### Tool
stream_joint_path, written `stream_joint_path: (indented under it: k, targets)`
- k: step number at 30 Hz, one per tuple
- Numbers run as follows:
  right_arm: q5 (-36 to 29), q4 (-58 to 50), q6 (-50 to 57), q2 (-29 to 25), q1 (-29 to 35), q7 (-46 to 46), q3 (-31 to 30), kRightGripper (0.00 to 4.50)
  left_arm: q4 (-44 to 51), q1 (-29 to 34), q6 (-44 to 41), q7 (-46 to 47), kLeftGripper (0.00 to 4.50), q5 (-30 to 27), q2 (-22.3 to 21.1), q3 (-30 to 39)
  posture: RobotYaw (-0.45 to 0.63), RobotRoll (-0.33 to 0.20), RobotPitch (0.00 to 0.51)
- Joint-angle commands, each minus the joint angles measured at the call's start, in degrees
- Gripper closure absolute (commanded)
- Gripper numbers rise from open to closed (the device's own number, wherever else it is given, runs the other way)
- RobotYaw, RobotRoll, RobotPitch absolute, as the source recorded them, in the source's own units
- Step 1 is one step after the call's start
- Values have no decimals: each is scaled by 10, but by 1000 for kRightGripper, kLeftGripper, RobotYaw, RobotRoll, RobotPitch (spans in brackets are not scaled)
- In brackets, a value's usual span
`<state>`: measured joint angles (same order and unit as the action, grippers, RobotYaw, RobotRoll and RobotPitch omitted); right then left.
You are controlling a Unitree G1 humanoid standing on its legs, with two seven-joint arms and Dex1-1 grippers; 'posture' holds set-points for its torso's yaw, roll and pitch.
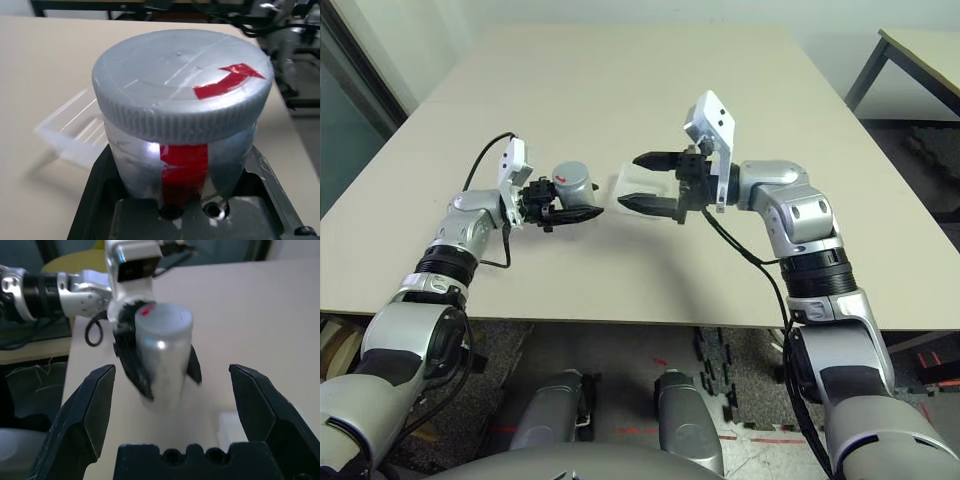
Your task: Pour the medicine from the bottle into the box.
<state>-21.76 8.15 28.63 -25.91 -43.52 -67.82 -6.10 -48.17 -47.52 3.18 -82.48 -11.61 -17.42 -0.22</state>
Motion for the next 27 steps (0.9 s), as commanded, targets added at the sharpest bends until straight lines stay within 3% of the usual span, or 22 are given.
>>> stream_joint_path:
  k: [1,13,27]
  targets:
    - [1,6,-4,12,-17,-5,-18,0,33,12,-17,-19,1974,-6,3,-19,-92,0,52]
    - [28,47,-40,51,-33,0,-51,0,91,41,-43,-13,1974,-13,6,-37,-77,0,52]
    - [19,42,-24,58,-32,-12,-53,44,97,47,-41,-17,1974,-10,2,-46,-80,0,54]
